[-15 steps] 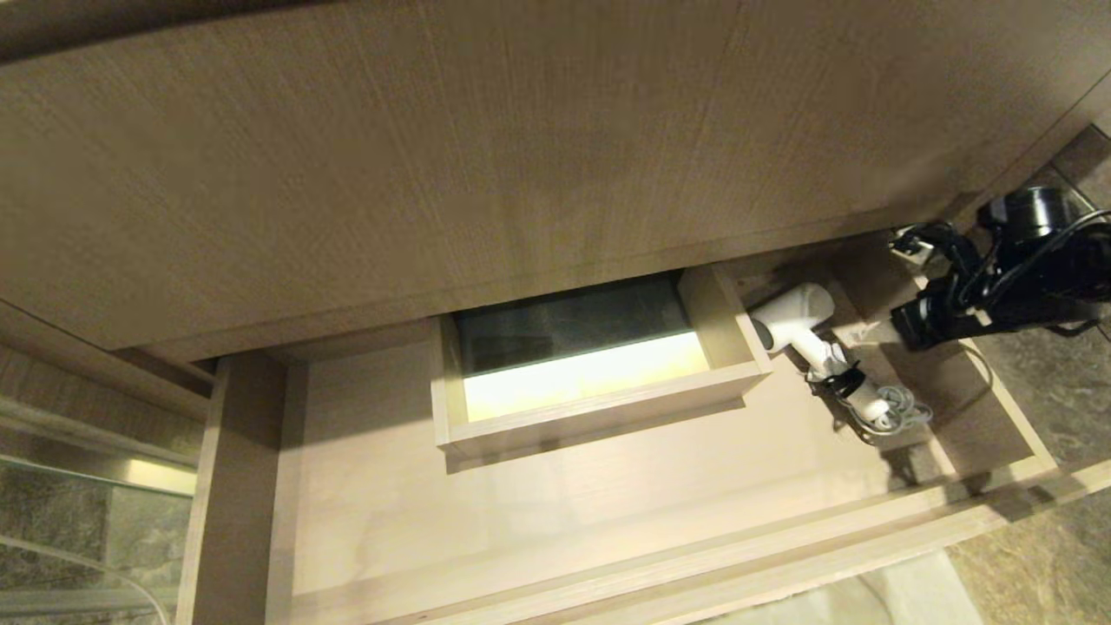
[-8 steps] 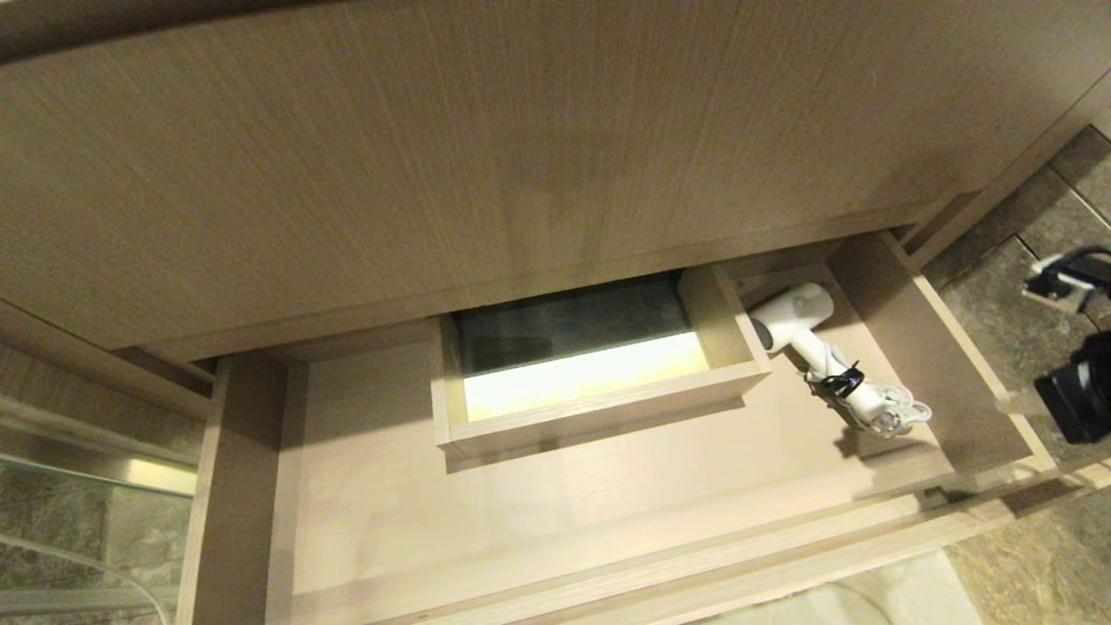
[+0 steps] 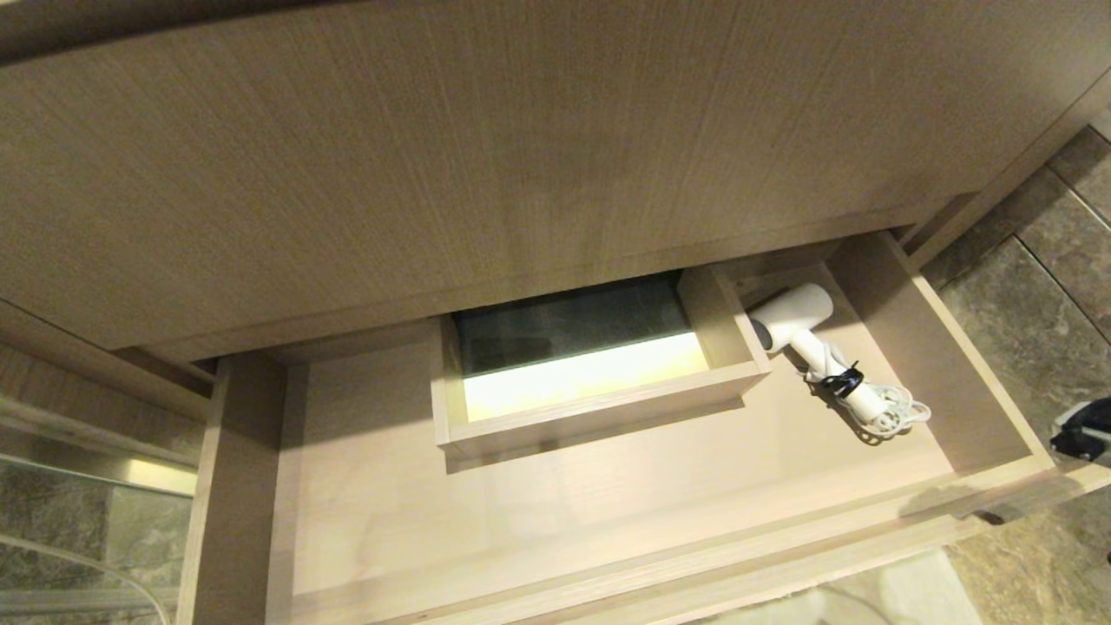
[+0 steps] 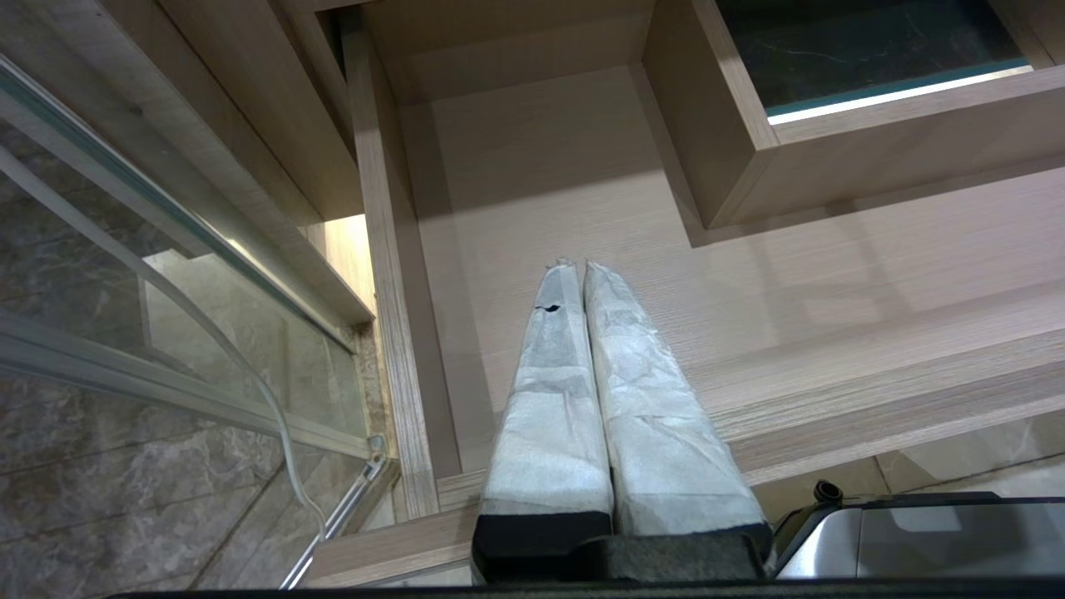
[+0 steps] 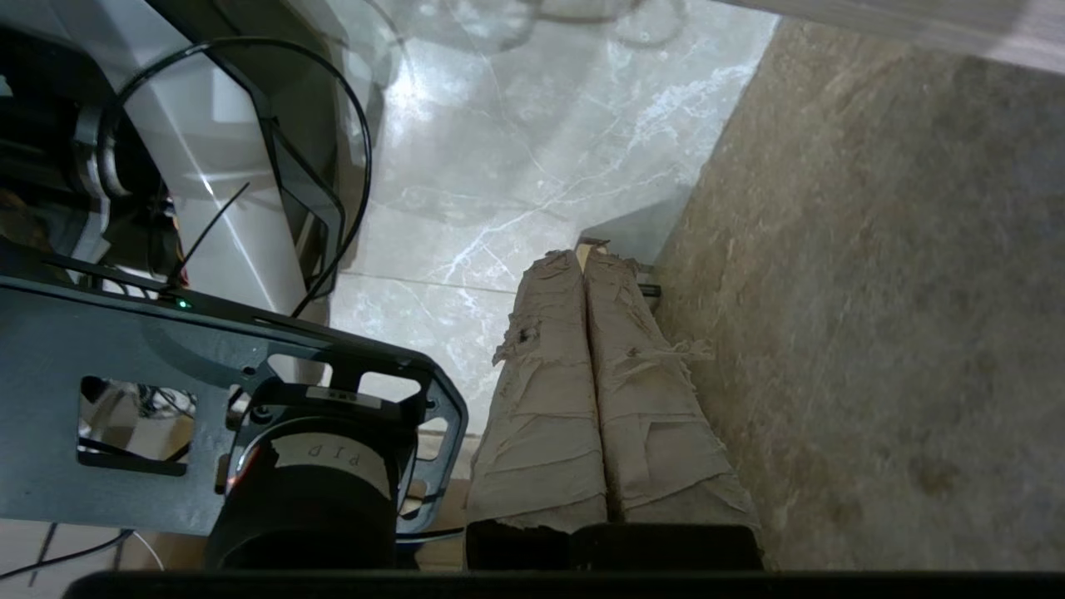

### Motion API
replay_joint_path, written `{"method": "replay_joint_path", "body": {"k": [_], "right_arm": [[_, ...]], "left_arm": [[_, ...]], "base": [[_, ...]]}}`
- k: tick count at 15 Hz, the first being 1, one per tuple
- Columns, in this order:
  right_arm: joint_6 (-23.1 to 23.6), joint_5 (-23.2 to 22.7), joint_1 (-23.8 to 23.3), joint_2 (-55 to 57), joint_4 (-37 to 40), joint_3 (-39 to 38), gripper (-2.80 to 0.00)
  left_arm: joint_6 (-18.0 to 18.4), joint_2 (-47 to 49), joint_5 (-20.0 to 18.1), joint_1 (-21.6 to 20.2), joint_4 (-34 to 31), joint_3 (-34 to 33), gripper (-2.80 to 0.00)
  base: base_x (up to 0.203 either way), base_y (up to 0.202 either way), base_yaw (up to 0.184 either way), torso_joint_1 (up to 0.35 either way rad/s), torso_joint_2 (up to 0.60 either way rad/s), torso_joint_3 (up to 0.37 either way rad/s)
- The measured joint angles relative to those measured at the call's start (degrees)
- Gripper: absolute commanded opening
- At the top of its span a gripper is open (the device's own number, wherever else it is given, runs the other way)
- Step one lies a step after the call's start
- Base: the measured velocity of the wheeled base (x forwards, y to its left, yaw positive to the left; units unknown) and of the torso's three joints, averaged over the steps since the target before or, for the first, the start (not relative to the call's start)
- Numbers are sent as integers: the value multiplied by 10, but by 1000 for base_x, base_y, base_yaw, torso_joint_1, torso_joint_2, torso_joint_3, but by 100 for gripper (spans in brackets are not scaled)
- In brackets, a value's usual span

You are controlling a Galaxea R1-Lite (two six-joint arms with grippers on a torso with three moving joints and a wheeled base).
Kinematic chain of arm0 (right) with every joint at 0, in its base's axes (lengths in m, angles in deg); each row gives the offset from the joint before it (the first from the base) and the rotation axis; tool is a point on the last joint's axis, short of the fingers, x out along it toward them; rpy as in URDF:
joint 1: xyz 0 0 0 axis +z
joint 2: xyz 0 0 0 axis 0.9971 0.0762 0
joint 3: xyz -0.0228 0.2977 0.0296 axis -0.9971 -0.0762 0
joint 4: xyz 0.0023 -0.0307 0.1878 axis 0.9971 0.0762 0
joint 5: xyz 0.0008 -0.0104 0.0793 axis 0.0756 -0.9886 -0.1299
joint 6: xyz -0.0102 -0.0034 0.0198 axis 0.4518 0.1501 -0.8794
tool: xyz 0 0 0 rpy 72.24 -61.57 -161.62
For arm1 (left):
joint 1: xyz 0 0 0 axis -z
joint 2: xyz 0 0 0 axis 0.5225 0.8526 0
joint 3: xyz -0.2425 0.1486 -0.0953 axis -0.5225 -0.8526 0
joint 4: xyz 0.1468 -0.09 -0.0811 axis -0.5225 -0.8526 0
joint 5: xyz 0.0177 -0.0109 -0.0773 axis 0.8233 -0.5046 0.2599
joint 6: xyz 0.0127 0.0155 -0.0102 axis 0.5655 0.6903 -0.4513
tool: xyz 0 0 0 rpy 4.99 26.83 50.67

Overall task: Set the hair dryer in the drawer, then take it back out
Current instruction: Close the drawer

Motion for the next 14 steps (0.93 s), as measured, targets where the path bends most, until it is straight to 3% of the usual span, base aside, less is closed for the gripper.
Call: {"method": "replay_joint_path", "body": {"k": [10, 14], "right_arm": [[9, 20, 12, 111, -75, 10, -280], [-30, 16, 12, 113, -156, 29, -280]], "left_arm": [[0, 0, 0, 0, 0, 0, -280], [0, 0, 0, 0, 0, 0, -280]], "base": [[0, 0, 0, 0, 0, 0], [0, 0, 0, 0, 0, 0]]}}
